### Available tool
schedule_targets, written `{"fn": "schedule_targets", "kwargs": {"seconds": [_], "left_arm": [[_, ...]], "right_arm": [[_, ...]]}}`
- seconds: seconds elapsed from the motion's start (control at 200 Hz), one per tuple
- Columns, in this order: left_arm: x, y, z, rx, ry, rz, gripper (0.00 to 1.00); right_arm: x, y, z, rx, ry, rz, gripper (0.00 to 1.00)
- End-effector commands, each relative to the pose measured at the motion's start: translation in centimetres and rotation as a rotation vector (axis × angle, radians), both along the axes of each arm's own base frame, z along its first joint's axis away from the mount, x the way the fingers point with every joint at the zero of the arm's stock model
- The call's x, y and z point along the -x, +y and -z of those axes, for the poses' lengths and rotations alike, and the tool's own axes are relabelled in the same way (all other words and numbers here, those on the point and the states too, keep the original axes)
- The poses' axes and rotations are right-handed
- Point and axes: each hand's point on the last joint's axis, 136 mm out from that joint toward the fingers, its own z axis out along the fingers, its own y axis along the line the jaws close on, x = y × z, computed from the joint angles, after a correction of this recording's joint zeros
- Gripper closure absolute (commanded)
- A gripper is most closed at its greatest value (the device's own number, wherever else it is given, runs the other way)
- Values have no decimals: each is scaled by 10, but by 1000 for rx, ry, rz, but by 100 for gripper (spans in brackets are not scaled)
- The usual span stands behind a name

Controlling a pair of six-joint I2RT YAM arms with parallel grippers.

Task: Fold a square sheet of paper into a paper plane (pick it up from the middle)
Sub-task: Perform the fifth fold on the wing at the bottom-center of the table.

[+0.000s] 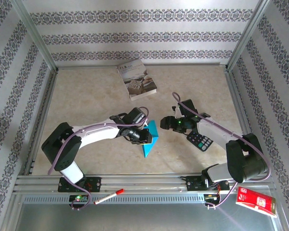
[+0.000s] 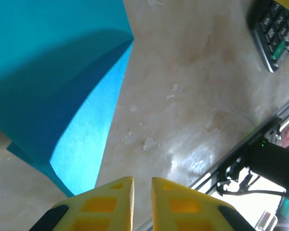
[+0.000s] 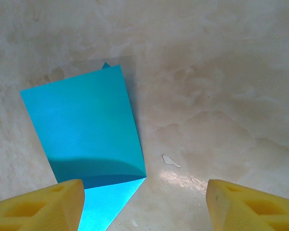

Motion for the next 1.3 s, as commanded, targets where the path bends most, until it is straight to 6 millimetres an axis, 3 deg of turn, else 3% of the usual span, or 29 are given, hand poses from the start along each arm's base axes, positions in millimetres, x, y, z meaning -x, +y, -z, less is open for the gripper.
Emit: {"fn": "schedule_targets", "kwargs": {"seconds": [0.0, 0.265, 0.59, 0.894, 1.114, 1.294], "left_arm": [[-15, 0, 7, 0, 9, -33, 86], [-27, 17, 34, -18, 80, 14, 91], [-28, 25, 43, 98, 148, 127, 97], [-27, 35, 44, 174, 137, 200, 98], [-32, 42, 51, 164, 139, 199, 99], [-31, 44, 57, 147, 146, 198, 99]], "right_arm": [[-2, 4, -3, -25, -5, -30, 33], [13, 10, -3, -90, 60, -27, 33], [34, 36, 10, -141, 165, -95, 37], [33, 54, 23, -185, 210, -108, 42], [33, 54, 41, -168, 249, -83, 48], [31, 54, 45, -165, 246, -73, 48]]}}
